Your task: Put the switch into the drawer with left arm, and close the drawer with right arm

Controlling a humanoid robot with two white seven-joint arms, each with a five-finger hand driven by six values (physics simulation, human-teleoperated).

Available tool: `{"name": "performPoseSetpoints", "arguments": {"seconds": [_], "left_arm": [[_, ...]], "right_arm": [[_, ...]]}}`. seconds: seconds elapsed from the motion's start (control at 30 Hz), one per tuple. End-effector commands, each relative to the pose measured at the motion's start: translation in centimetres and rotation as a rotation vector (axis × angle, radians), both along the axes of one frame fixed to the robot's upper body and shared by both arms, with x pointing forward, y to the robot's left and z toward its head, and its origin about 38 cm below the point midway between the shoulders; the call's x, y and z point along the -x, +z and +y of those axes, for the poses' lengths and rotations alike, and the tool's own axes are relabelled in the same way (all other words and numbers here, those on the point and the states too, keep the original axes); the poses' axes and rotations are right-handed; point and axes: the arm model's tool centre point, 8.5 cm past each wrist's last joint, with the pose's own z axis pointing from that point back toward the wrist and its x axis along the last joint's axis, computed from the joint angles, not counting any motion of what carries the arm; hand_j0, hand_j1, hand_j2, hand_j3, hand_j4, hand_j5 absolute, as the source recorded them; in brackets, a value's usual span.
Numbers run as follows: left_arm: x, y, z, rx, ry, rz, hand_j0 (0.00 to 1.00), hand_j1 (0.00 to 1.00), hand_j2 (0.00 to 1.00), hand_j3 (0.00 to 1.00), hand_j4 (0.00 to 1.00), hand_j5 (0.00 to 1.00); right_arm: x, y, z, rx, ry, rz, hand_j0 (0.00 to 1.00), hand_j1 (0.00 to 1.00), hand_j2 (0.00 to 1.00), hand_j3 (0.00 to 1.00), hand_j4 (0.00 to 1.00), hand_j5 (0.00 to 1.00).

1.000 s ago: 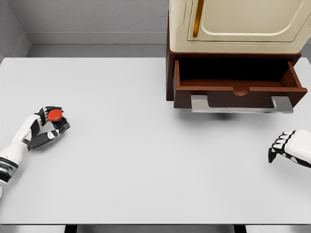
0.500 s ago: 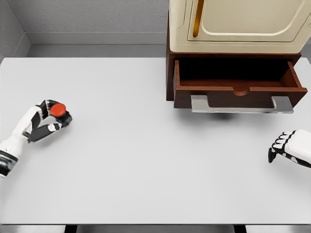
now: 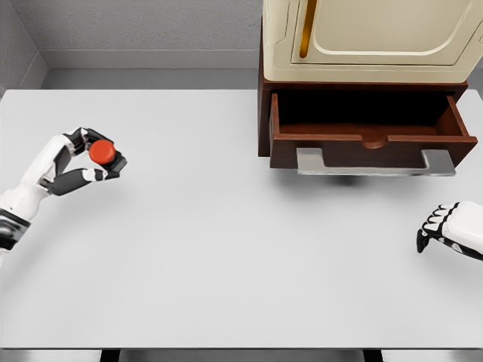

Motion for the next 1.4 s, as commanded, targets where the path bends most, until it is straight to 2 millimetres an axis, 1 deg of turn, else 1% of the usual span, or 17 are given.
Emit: {"name": "performPoseSetpoints", "arguments": {"seconds": [0.0, 0.03, 0.07, 0.13, 0.37, 0.63, 0.7, 0.73, 0.8, 0.83, 0.9, 0.93, 1.03, 1.1, 1.37], "left_arm": [[0.2, 0.9, -1.0, 0.011, -0.028, -0.024, 0.36, 0.36, 0.36, 0.36, 0.36, 0.36], [0.2, 1.1, -1.2, 0.005, -0.034, -0.033, 0.36, 0.36, 0.36, 0.36, 0.36, 0.36], [0.0, 1.8, -1.7, -0.014, -0.048, -0.059, 0.36, 0.36, 0.36, 0.36, 0.36, 0.36], [-0.1, 2.2, -2.7, 0.009, -0.061, -0.081, 0.36, 0.36, 0.36, 0.36, 0.36, 0.36], [-0.3, 3.4, -4.3, 0.042, -0.088, -0.125, 0.36, 0.36, 0.36, 0.36, 0.36, 0.36], [-1.1, 4.3, -6.8, 0.081, -0.104, -0.179, 0.36, 0.36, 0.36, 0.36, 0.36, 0.36], [-1.2, 4.6, -7.6, 0.08, -0.112, -0.2, 0.36, 0.36, 0.36, 0.36, 0.36, 0.36], [-1.2, 4.5, -8.4, 0.084, -0.115, -0.21, 0.36, 0.36, 0.36, 0.36, 0.36, 0.36], [-1.3, 5.1, -8.9, 0.092, -0.124, -0.229, 0.36, 0.36, 0.36, 0.36, 0.36, 0.36], [-1.3, 5.4, -9.4, 0.101, -0.13, -0.241, 0.36, 0.36, 0.36, 0.36, 0.36, 0.36], [-1.4, 5.7, -10.4, 0.098, -0.134, -0.264, 0.36, 0.36, 0.36, 0.36, 0.36, 0.36], [-1.4, 5.8, -10.5, 0.098, -0.135, -0.268, 0.36, 0.36, 0.36, 0.36, 0.36, 0.36], [-1.6, 5.9, -11.7, 0.106, -0.138, -0.287, 0.36, 0.36, 0.36, 0.36, 0.36, 0.36], [-1.9, 6.5, -12.6, 0.098, -0.139, -0.314, 0.36, 0.36, 0.36, 0.36, 0.36, 0.36], [-2.4, 7.6, -14.5, 0.106, -0.161, -0.353, 0.36, 0.36, 0.36, 0.36, 0.36, 0.36]], "right_arm": [[0.0, 0.1, 0.0, -0.004, -0.001, 0.001, 0.35, 0.35, 0.35, 0.35, 0.35, 0.35], [0.0, 0.1, 0.0, -0.004, -0.001, 0.001, 0.35, 0.35, 0.35, 0.35, 0.35, 0.35], [-0.1, 0.2, 0.0, -0.004, -0.002, -0.002, 0.35, 0.35, 0.35, 0.35, 0.35, 0.35], [-0.2, 0.3, 0.0, -0.004, -0.001, -0.006, 0.35, 0.35, 0.35, 0.35, 0.35, 0.35], [-0.3, 0.4, 0.0, -0.009, -0.004, -0.012, 0.36, 0.36, 0.36, 0.36, 0.36, 0.36], [-0.3, 0.4, 0.0, -0.009, -0.004, -0.01, 0.36, 0.36, 0.36, 0.36, 0.36, 0.36], [-0.3, 0.5, 0.0, -0.006, -0.003, -0.013, 0.36, 0.36, 0.36, 0.36, 0.36, 0.36], [-0.3, 0.5, 0.0, -0.007, -0.004, -0.014, 0.36, 0.36, 0.36, 0.36, 0.36, 0.36], [-0.3, 0.5, 0.0, -0.007, -0.004, -0.014, 0.36, 0.36, 0.36, 0.36, 0.36, 0.36], [-0.3, 0.5, 0.0, -0.007, -0.004, -0.014, 0.36, 0.36, 0.36, 0.36, 0.36, 0.36], [-0.3, 0.5, 0.0, -0.006, -0.003, -0.014, 0.36, 0.36, 0.36, 0.36, 0.36, 0.36], [-0.3, 0.5, 0.0, -0.007, -0.003, -0.015, 0.36, 0.36, 0.36, 0.36, 0.36, 0.36], [-0.3, 0.6, 0.0, -0.008, -0.002, -0.015, 0.36, 0.36, 0.36, 0.36, 0.36, 0.36], [-0.3, 0.5, 0.0, -0.007, -0.003, -0.014, 0.36, 0.36, 0.36, 0.36, 0.36, 0.36], [-0.3, 0.5, 0.0, -0.006, -0.003, -0.014, 0.35, 0.35, 0.35, 0.35, 0.35, 0.35]]}}
